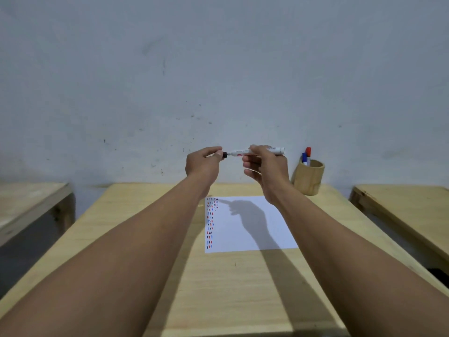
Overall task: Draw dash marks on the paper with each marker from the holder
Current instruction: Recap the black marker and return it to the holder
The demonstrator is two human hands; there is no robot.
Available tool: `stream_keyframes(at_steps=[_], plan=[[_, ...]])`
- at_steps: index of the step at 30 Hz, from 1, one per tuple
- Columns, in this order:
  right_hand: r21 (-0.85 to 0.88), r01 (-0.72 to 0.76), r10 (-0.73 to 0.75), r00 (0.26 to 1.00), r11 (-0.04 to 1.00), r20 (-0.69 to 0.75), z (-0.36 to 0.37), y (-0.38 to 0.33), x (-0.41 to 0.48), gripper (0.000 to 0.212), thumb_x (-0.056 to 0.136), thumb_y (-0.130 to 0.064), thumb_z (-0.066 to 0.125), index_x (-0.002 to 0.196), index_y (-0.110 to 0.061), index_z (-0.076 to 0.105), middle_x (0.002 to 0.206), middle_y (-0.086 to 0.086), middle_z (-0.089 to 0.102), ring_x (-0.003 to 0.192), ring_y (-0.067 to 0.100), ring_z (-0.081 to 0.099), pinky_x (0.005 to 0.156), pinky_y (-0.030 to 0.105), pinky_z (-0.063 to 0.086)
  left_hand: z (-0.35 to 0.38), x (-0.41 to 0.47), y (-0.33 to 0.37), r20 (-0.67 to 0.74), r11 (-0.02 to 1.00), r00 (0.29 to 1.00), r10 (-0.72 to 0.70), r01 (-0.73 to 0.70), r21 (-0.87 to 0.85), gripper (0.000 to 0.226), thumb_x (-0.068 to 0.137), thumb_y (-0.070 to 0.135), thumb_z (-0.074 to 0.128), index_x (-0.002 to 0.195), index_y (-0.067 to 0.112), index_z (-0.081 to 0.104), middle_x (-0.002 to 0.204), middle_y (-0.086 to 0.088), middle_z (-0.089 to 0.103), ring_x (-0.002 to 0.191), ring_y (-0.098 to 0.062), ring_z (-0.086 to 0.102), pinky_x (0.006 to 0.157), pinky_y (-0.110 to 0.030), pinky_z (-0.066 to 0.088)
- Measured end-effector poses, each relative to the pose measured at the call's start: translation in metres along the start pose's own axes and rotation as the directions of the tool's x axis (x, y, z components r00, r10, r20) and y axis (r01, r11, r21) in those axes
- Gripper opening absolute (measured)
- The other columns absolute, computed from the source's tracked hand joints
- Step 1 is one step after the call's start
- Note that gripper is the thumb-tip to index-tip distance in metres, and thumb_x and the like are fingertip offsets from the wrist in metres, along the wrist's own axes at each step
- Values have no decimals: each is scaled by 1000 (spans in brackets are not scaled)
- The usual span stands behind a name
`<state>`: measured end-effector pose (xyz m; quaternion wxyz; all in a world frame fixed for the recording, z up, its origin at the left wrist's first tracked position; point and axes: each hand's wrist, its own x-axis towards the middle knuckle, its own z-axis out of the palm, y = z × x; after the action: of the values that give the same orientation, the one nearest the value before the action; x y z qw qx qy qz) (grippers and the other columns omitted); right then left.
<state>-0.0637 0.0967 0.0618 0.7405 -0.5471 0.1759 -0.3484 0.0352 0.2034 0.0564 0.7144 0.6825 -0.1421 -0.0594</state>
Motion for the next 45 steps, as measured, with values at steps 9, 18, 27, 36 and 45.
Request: stream_keyframes(at_steps=[9,18,27,36,45], plan=[[97,-38,31,997,995,77,-19,-22,-10,16,88,-9,76,103,-4,76,83,13,75,74,19,72,69,27,62,8,-13,25,110,989,992,-54,68,-130,18,96,21,65,111,24,75,92,7,74,87,-12,61,72,-25,50],[206,-64,37,990,977,134,-29,-39,-12,18,94,-15,67,104,-2,75,86,16,74,76,21,73,74,30,63,20,-18,43,156,990,987,-21,42,-135,18,97,21,64,112,23,73,92,7,73,91,-13,61,73,-26,51],[-553,138,5,968,822,250,-54,-56,-5,24,93,-31,72,115,-26,80,91,-5,80,84,12,57,73,28,48,22,-11,46,123,994,987,108,-103,-46,17,96,20,65,108,26,75,93,9,74,89,-13,64,81,-30,53],[-656,281,-130,954,700,270,-77,-57,4,20,97,-26,68,115,-20,77,88,5,79,62,-4,56,68,23,42,48,-14,47,204,939,935,290,-320,130,22,95,24,65,113,26,76,103,3,74,84,-9,61,64,-11,43],[-718,256,-152,966,647,207,-121,-68,23,16,95,-21,69,109,-14,71,87,3,74,73,20,58,61,28,46,110,-20,55,306,875,877,369,-439,204,25,96,26,62,118,29,74,95,7,76,46,5,50,48,-9,37]])
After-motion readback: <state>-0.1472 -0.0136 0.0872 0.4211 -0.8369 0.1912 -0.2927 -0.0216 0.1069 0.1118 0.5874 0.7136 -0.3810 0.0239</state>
